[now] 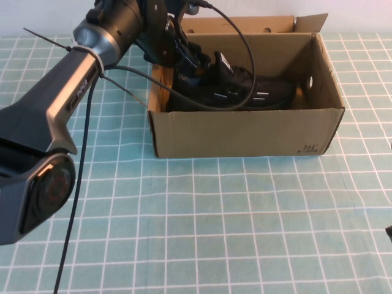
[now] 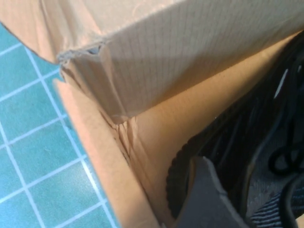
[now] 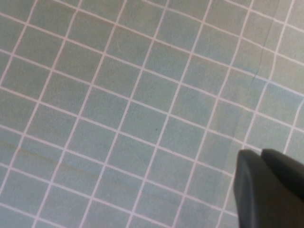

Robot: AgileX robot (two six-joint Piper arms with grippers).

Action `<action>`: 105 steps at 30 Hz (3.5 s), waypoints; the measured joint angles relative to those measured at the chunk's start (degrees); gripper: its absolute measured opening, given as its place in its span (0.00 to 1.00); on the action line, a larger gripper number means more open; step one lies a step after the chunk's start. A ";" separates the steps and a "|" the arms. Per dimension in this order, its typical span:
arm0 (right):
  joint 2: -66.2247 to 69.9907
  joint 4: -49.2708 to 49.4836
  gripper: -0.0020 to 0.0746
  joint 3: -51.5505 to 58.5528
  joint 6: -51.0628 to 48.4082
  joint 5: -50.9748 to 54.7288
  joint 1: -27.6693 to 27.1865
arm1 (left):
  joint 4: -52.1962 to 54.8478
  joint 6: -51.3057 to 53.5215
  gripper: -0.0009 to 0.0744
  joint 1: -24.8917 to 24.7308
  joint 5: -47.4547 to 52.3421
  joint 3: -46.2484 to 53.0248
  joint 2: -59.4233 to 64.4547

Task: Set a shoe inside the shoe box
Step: Place the shoe in the shoe box

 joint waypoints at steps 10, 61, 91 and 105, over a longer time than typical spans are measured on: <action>0.00 0.26 0.01 0.00 0.00 0.00 0.00 | -0.42 0.00 0.52 0.00 0.23 -0.04 2.29; 0.00 2.28 0.01 0.00 -0.84 0.00 0.00 | 2.55 4.50 0.46 -0.35 -10.18 -0.26 4.04; 0.00 -0.19 0.01 0.00 1.00 -3.99 0.00 | 2.87 3.17 0.02 -0.35 13.79 -9.64 -7.42; -11.83 5.41 0.01 0.00 -0.77 0.23 0.00 | 5.51 2.03 0.01 -0.35 13.79 17.81 -36.84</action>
